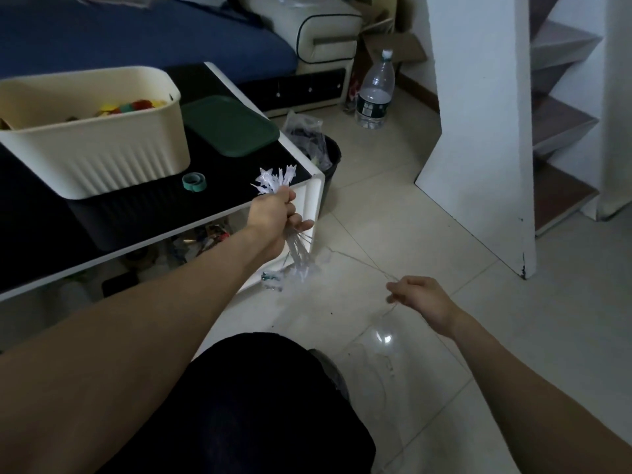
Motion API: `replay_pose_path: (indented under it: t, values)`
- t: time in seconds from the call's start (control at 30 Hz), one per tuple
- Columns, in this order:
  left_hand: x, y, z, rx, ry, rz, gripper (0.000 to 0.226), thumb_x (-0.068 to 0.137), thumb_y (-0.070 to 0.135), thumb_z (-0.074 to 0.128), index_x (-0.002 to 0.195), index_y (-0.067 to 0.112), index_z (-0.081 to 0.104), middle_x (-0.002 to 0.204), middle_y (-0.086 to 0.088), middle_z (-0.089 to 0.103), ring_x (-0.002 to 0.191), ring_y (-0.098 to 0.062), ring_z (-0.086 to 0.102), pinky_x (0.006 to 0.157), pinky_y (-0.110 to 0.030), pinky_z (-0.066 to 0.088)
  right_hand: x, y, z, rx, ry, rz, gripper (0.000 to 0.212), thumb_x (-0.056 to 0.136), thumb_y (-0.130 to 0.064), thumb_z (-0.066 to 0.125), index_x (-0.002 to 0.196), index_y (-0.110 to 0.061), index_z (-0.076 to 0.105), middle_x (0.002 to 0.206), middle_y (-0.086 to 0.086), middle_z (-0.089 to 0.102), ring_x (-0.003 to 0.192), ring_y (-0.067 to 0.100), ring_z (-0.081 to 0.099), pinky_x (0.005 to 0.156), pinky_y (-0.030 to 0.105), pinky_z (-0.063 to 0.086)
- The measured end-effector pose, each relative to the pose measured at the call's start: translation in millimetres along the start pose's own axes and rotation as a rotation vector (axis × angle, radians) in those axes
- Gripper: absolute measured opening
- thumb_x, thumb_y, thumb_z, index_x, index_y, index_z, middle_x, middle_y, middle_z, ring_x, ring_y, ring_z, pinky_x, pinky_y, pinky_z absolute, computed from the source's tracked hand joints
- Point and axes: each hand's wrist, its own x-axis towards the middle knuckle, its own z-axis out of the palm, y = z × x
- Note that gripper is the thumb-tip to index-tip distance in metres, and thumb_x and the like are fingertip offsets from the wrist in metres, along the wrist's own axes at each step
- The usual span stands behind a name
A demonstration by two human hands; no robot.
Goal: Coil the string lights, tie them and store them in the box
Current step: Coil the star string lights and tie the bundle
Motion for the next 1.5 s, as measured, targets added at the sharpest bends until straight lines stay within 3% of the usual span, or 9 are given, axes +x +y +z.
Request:
replay_pose_path:
  t: [0.13, 0.3, 0.4, 0.6, 0.83, 0.9, 1.1, 1.3, 1.5]
  values:
    - [1, -5, 4, 0.03, -0.072, -0.025, 0.029, 0.106, 0.022, 0.038, 0.082, 0.011, 0.049, 0.058, -0.001, 0.041, 0.047, -0.016, 0.041, 0.056, -0.034, 0.055, -10, -22, -3, 0.284, -0.132, 0.039, 0.019, 0.085, -0.016, 0.066, 0.078, -0.017, 0.049, 0.06, 0.0, 0.026, 0.052, 0.016, 0.028, 0.059, 0.032, 0.037]
    - [-1, -14, 7, 0.207, -0.086, 0.009, 0.028, 0.105, 0.02, 0.039, 0.077, 0.017, 0.046, 0.053, 0.004, 0.032, 0.047, -0.013, 0.028, 0.052, -0.029, 0.034, -23, -61, 1, 0.597, -0.313, -0.021, 0.03, 0.08, -0.013, 0.06, 0.109, -0.012, 0.052, 0.071, -0.001, 0.031, 0.062, 0.015, 0.027, 0.059, 0.03, 0.021]
    - [-3, -21, 9, 0.211, -0.089, -0.042, 0.028, 0.105, 0.023, 0.039, 0.08, 0.015, 0.047, 0.05, 0.005, 0.03, 0.046, -0.013, 0.028, 0.051, -0.029, 0.032, -23, -75, 15, 0.372, -0.23, -0.137, 0.019, 0.09, 0.003, 0.061, 0.107, -0.005, 0.062, 0.071, -0.002, 0.039, 0.063, 0.009, 0.037, 0.059, 0.026, 0.027]
    - [-18, -32, 19, 0.246, -0.236, -0.106, 0.031, 0.106, 0.024, 0.035, 0.077, 0.016, 0.043, 0.056, 0.0, 0.041, 0.049, -0.015, 0.036, 0.051, -0.029, 0.034, -24, -99, 44, 0.294, -0.074, -0.313, 0.008, 0.095, -0.007, 0.065, 0.097, -0.002, 0.071, 0.073, 0.004, 0.054, 0.06, 0.012, 0.046, 0.054, 0.023, 0.04]
    - [-30, -44, 27, 0.428, -0.225, 0.145, 0.034, 0.103, 0.017, 0.042, 0.077, 0.006, 0.061, 0.071, -0.002, 0.062, 0.065, -0.009, 0.058, 0.074, -0.025, 0.047, -31, -124, 65, 0.378, -0.119, -0.208, 0.017, 0.096, -0.014, 0.065, 0.093, 0.001, 0.072, 0.074, 0.005, 0.064, 0.06, 0.01, 0.054, 0.058, 0.023, 0.048]
    - [-27, -41, 25, 0.361, -0.287, 0.104, 0.031, 0.103, 0.018, 0.042, 0.089, -0.002, 0.061, 0.078, -0.013, 0.062, 0.07, -0.021, 0.061, 0.077, -0.031, 0.052, -32, -128, 70, 0.464, -0.071, -0.156, 0.014, 0.093, -0.014, 0.069, 0.088, -0.002, 0.073, 0.07, 0.003, 0.064, 0.059, 0.011, 0.055, 0.058, 0.023, 0.05]
    - [-28, -38, 22, 0.412, -0.323, 0.078, 0.027, 0.105, 0.019, 0.037, 0.089, 0.007, 0.055, 0.061, -0.003, 0.048, 0.047, -0.015, 0.042, 0.049, -0.029, 0.039, -29, -125, 84, 0.291, 0.231, -0.268, 0.011, 0.081, -0.023, 0.083, 0.082, -0.013, 0.079, 0.068, -0.003, 0.072, 0.056, 0.009, 0.059, 0.05, 0.024, 0.049]
    - [-26, -34, 24, 0.371, -0.37, 0.068, 0.027, 0.106, 0.021, 0.039, 0.089, 0.007, 0.054, 0.062, -0.002, 0.046, 0.047, -0.014, 0.039, 0.047, -0.027, 0.034, -23, -118, 91, 0.187, 0.437, -0.393, 0.01, 0.083, -0.024, 0.08, 0.086, -0.014, 0.077, 0.071, 0.0, 0.073, 0.056, 0.01, 0.064, 0.056, 0.031, 0.054]
    - [-20, -32, 15, 0.352, -0.169, 0.103, 0.027, 0.103, 0.016, 0.046, 0.079, 0.01, 0.055, 0.06, -0.002, 0.048, 0.046, -0.013, 0.041, 0.047, -0.028, 0.038, -32, -107, 99, -0.076, 0.048, -0.537, 0.046, 0.097, -0.002, 0.057, 0.136, -0.026, 0.058, 0.094, -0.005, 0.059, 0.066, 0.007, 0.06, 0.068, 0.028, 0.055]
